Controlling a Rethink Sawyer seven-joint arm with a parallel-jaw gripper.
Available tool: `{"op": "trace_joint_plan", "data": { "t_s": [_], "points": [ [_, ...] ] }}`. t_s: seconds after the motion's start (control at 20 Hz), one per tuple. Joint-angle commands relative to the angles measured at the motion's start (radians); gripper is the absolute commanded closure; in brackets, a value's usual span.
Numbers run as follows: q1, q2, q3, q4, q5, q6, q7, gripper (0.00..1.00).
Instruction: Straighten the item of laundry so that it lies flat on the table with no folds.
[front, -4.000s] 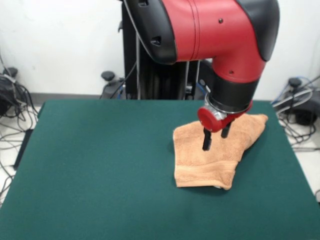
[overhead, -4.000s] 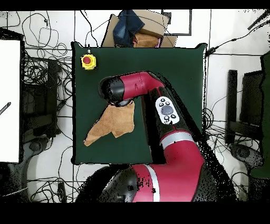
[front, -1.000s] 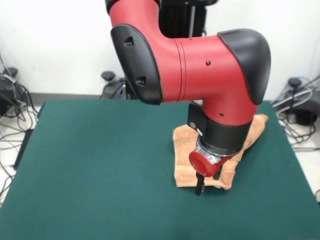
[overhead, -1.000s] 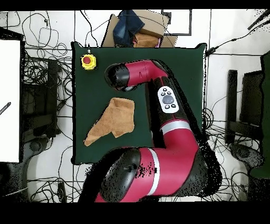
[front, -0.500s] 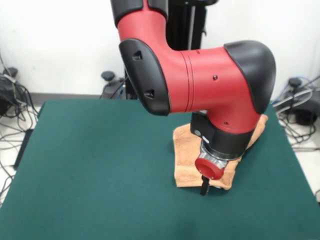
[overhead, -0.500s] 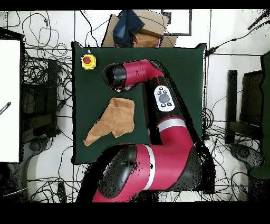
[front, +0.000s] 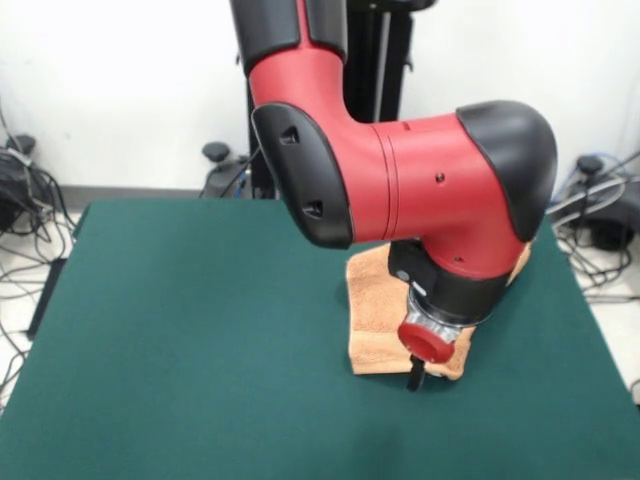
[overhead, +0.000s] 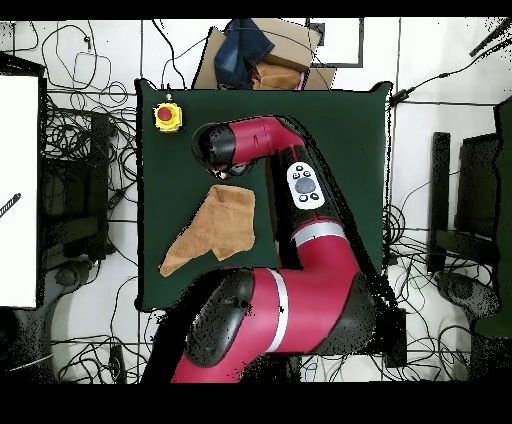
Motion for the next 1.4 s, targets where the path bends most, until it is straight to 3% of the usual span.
{"op": "trace_joint_plan", "data": {
  "t_s": [0.05,1.4],
  "points": [
    [0.019,0.053,0.042,-0.03,-0.045,0.093,-0.182,0.0],
    [0.059,0.133,0.025,-0.171,-0.048,0.186,-0.188,0.0]
  ]
}}
